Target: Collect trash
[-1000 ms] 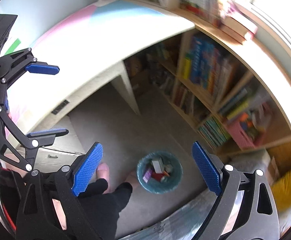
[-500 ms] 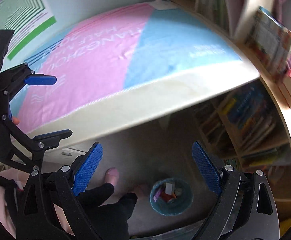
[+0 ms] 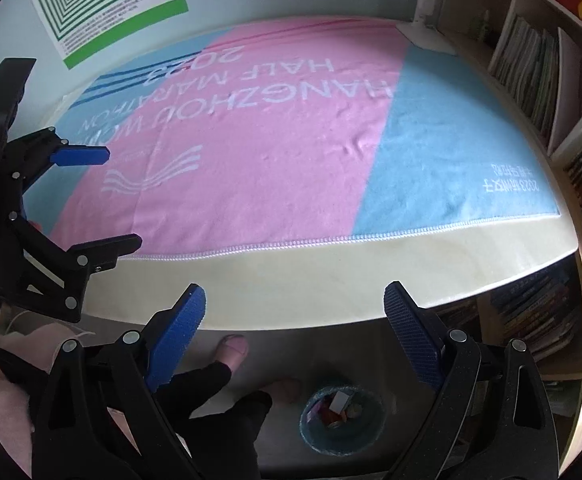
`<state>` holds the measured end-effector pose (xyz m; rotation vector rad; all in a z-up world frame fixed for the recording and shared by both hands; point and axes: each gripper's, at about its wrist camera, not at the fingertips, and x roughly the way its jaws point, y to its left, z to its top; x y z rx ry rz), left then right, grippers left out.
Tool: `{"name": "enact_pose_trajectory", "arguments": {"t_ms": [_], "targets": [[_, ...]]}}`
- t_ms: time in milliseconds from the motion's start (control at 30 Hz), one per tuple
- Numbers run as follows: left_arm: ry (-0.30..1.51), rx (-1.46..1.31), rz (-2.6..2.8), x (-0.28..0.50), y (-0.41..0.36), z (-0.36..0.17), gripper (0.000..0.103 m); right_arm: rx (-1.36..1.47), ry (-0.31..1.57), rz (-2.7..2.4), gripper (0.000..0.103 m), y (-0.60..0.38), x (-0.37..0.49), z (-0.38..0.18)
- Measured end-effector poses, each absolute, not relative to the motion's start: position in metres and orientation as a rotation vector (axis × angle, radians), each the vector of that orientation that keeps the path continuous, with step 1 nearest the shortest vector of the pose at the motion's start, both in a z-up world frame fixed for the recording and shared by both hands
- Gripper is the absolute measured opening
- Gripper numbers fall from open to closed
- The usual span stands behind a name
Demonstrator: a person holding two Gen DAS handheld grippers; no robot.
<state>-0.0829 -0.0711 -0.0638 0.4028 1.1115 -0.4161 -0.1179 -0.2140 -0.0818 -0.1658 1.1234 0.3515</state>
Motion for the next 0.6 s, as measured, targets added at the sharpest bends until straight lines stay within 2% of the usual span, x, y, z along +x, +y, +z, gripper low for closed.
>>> {"name": "enact_pose_trajectory", "arguments": {"t_ms": [600], "targets": [[1.149,0.157,-0.170,-0.089,0.015,-0.065,0.096,-0.250,1.109,0.501,0.090,-0.143,-0.100,-0.081]]}}
